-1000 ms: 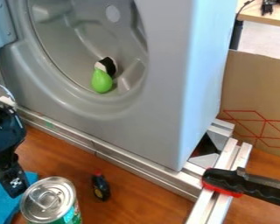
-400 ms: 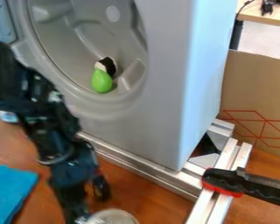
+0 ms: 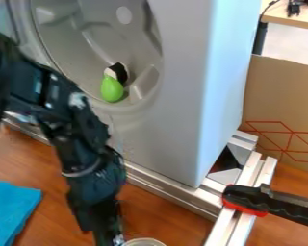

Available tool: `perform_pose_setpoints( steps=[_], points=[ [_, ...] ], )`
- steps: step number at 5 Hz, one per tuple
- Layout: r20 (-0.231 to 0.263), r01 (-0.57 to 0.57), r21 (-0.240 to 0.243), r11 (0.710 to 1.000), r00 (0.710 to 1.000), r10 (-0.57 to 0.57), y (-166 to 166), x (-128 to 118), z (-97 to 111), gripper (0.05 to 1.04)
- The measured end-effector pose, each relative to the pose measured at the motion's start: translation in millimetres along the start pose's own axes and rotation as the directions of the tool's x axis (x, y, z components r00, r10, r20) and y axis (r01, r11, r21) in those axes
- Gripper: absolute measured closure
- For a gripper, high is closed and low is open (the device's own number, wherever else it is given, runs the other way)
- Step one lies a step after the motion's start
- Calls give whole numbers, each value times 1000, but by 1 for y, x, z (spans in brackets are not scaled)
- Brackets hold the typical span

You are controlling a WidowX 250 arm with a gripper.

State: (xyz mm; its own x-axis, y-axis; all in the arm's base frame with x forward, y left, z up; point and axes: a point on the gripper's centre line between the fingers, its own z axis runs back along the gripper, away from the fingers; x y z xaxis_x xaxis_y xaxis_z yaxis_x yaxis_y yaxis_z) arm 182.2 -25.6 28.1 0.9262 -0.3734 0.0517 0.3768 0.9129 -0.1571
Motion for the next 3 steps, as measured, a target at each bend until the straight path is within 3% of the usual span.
perform_pose_setpoints(
  steps=[1, 2, 3],
  points=[
    [82, -144, 31, 989, 987, 141, 35, -12, 23, 84],
    [110, -245, 77, 966, 965, 236, 60, -31, 43, 84],
    [114, -252, 81, 964, 964, 242, 64, -37, 51, 84]
  ],
)
